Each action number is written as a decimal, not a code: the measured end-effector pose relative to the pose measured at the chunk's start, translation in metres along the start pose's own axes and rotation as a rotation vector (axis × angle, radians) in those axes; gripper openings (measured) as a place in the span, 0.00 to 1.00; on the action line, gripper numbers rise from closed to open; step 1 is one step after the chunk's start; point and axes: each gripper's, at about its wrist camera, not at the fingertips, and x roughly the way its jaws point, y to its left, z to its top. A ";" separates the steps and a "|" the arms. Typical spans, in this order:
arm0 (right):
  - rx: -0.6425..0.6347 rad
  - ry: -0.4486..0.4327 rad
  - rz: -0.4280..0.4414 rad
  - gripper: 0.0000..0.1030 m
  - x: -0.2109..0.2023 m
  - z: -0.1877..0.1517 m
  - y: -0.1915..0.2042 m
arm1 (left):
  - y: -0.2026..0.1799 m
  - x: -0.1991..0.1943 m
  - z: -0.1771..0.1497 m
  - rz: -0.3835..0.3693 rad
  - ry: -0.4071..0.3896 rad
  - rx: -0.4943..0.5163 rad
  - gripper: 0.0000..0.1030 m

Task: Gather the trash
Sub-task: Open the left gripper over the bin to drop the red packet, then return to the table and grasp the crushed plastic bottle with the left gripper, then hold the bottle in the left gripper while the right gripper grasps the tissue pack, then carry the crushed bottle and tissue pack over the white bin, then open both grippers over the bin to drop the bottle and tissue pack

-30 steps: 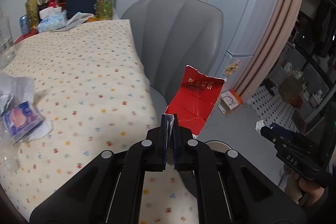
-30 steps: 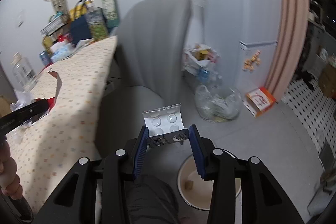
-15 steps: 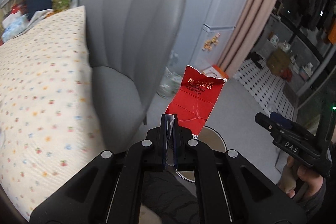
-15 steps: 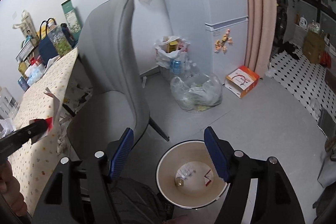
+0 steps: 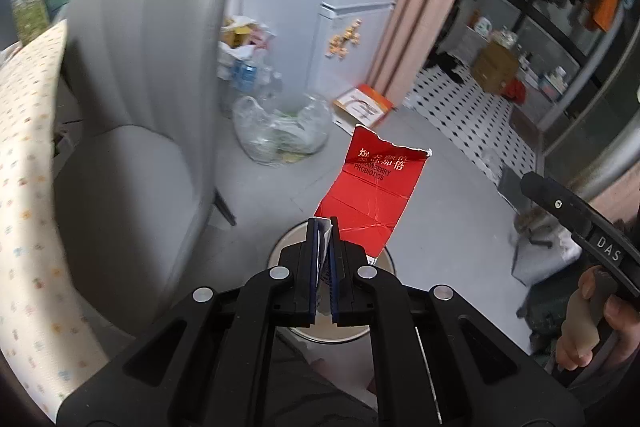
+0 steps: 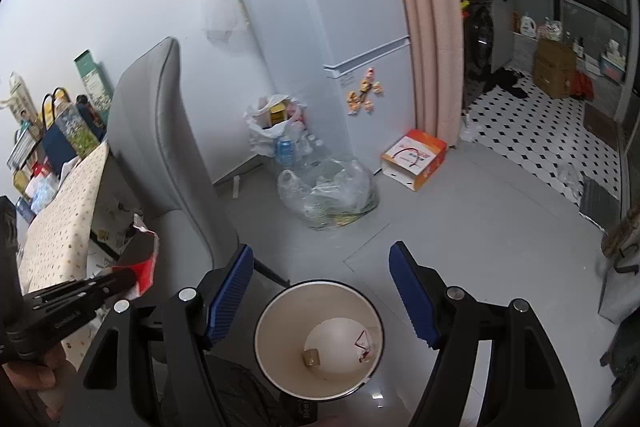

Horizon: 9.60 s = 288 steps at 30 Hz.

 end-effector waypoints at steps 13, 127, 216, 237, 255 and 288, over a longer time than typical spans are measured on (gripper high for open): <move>0.010 -0.015 0.009 0.68 -0.005 0.003 0.002 | 0.012 -0.003 0.008 -0.092 -0.006 -0.072 0.75; -0.886 0.268 0.677 0.92 -0.013 -0.168 0.570 | 0.339 -0.366 -0.285 0.633 -0.505 -0.882 0.32; -0.421 0.141 0.418 0.08 -0.027 -0.032 0.230 | 0.156 -0.178 -0.068 0.229 -0.331 -0.312 0.32; -0.222 0.204 0.275 0.09 0.040 -0.031 0.116 | 0.074 -0.075 -0.022 0.145 -0.153 -0.146 0.32; -0.041 0.133 0.168 0.51 0.041 -0.018 0.027 | 0.020 -0.019 -0.005 0.070 -0.038 -0.002 0.32; -0.138 0.062 0.227 0.92 0.002 -0.007 0.104 | 0.092 -0.131 -0.026 0.128 -0.310 -0.190 0.94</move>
